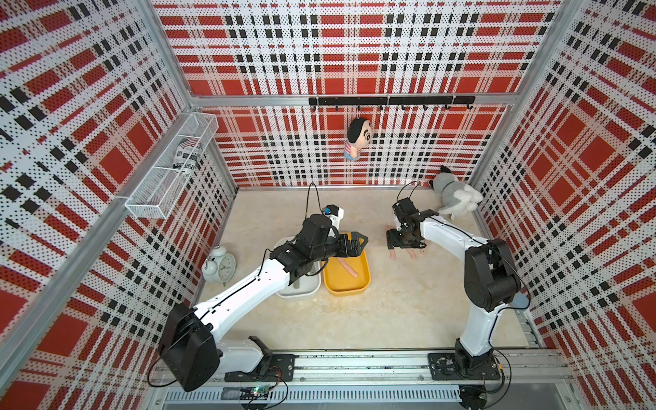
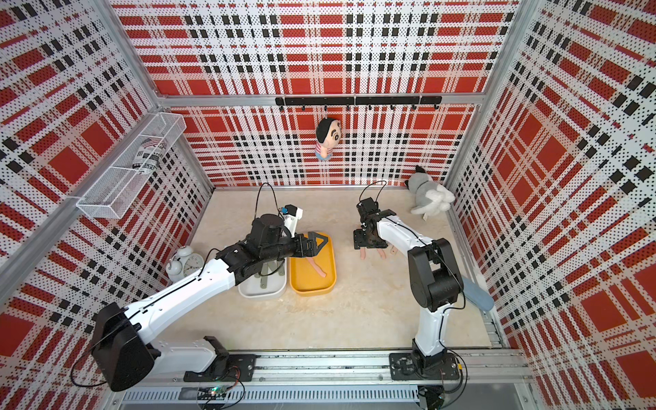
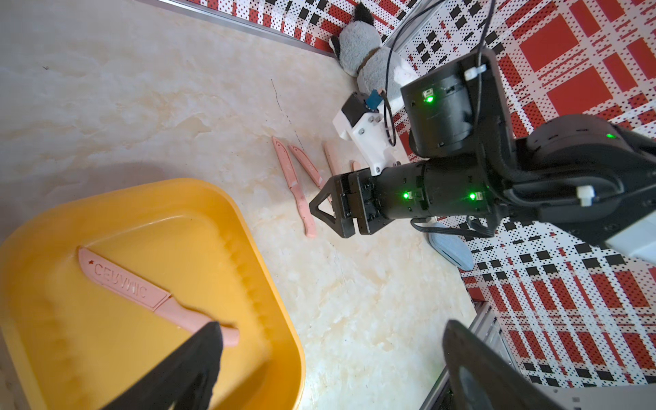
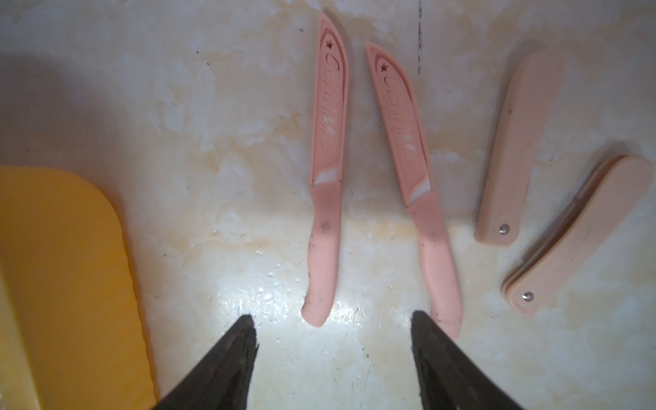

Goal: Place the fruit knives into the storage box by color
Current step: Pick up the fruit knife from the center of the board.

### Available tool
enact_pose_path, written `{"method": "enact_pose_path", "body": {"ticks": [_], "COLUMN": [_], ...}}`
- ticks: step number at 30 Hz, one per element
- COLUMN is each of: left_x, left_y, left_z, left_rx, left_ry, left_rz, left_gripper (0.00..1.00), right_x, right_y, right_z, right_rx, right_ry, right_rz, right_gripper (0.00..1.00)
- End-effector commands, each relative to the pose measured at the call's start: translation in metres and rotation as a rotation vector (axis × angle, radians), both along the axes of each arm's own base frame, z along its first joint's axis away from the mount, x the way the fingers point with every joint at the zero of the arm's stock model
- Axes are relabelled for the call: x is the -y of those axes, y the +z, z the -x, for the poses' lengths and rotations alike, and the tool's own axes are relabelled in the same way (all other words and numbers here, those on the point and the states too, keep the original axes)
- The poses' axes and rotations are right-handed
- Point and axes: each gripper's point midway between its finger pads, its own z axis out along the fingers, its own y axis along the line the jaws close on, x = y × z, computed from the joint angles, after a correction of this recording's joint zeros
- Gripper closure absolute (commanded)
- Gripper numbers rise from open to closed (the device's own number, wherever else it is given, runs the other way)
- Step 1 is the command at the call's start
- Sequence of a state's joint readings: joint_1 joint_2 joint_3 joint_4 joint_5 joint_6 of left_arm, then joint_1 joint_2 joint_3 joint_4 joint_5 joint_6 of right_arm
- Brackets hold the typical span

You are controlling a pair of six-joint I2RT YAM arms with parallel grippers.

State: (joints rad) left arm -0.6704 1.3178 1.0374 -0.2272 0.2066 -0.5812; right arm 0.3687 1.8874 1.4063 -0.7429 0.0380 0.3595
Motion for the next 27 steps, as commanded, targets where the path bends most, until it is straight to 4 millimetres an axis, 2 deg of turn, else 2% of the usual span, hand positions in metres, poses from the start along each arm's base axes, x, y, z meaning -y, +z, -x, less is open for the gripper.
{"method": "enact_pose_path", "body": {"ticks": [1,11,27], "left_x": [0.002,0.0,-0.017], "left_y": [0.001,-0.002,-0.009], "left_z": [0.002,0.001,0.0], "left_rx": [0.009,0.002,-0.005], "left_ry": [-0.012,-0.01,0.022], "left_rz": [0.013,0.011,0.005], "left_gripper": [0.02,0.02,0.02], "right_x": [0.005,-0.001,-0.012], "right_y": [-0.006,-0.021,-0.046], "right_z": [-0.005,-0.012,-0.014], "right_rx": [-0.01,-0.05,-0.118], "right_ry": [-0.007,0.007,0.047], "right_rz": [0.022,0.023,0.041], "right_gripper": [0.29,0.42,0.46]}}
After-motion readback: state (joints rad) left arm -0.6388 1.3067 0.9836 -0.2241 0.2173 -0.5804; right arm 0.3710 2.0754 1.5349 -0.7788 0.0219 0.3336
